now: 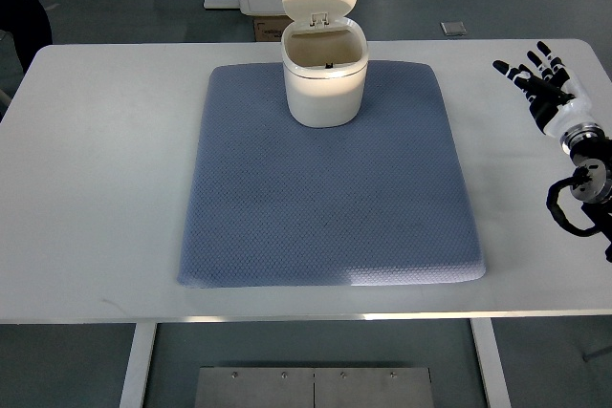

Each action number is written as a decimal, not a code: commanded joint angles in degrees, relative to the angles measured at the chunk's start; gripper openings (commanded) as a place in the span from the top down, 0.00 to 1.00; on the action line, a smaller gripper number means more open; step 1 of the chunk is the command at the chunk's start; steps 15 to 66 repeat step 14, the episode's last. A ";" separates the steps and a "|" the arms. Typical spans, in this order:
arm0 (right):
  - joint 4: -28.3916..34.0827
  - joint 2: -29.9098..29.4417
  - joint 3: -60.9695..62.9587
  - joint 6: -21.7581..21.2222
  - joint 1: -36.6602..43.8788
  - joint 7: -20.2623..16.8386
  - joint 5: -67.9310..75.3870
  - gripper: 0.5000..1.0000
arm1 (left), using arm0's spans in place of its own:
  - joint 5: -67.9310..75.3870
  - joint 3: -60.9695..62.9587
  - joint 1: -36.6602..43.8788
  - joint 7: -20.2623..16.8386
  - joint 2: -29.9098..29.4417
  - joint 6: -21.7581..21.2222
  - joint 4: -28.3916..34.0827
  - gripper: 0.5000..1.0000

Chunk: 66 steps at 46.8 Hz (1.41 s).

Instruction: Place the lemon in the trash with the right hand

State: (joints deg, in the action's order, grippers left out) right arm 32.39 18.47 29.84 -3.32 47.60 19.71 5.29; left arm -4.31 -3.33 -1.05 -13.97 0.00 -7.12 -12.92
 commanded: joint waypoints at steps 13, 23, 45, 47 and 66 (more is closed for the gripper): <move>-0.04 -0.71 0.66 -0.46 -1.80 0.68 -0.01 0.00 | 0.00 -0.01 0.00 0.00 0.00 0.00 0.00 0.00; -0.04 -0.71 0.57 -0.46 -1.89 0.77 -0.01 0.00 | 0.00 -0.01 0.00 0.00 0.00 0.00 0.00 0.00; -0.04 -0.71 0.57 -0.46 -1.89 0.77 -0.01 0.00 | 0.00 -0.01 0.00 0.00 0.00 0.00 0.00 0.00; -0.04 -0.71 0.57 -0.46 -1.89 0.77 -0.01 0.00 | 0.00 -0.01 0.00 0.00 0.00 0.00 0.00 0.00; -0.04 -0.71 0.57 -0.46 -1.89 0.77 -0.01 0.00 | 0.00 -0.01 0.00 0.00 0.00 0.00 0.00 0.00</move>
